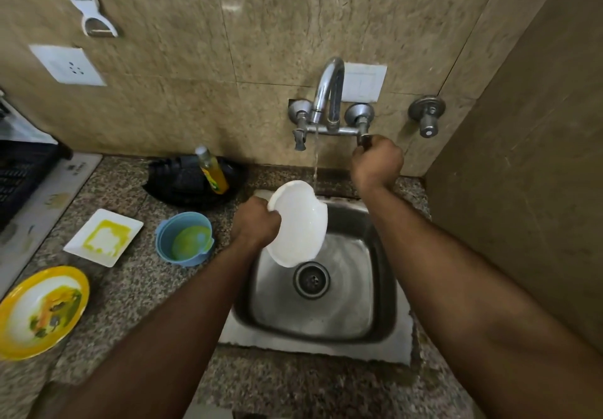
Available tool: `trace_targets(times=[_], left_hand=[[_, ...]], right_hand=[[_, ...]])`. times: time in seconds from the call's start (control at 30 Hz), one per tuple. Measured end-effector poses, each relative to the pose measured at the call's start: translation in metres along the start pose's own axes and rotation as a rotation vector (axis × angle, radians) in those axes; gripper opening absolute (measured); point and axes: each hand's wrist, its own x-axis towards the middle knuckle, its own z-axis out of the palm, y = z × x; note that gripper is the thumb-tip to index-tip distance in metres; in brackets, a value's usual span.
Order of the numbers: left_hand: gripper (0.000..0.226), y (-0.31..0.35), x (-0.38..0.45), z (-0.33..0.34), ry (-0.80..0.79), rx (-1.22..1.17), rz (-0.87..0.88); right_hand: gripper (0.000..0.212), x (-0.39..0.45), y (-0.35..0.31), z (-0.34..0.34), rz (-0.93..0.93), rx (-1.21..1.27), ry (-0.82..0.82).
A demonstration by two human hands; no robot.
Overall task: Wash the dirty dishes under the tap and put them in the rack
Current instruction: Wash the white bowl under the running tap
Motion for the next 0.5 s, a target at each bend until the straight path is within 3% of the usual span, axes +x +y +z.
trace_targets(times=[0.13, 0.23, 0.3, 0.37, 0.5], left_hand=[[0.032, -0.003, 0.0, 0.002, -0.008, -0.014, -0.027], [0.03, -0.003, -0.002, 0.003, -0.007, -0.055, -0.037], [0.029, -0.005, -0.003, 0.004, -0.018, -0.144, -0.038], [0.028, -0.009, -0.005, 0.003, -0.025, -0.238, -0.025], [0.025, -0.025, -0.007, -0.007, -0.011, -0.318, 0.022]], right_hand=[[0.019, -0.009, -0.001, 0.0, -0.069, -0.137, -0.001], [0.04, -0.026, 0.011, 0.006, -0.095, -0.151, -0.117], [0.05, -0.041, 0.023, 0.019, -0.079, -0.153, -0.273], [0.043, -0.056, 0.035, 0.031, -0.03, -0.109, -0.525], [0.029, -0.077, 0.05, 0.032, 0.332, 0.234, -0.947]])
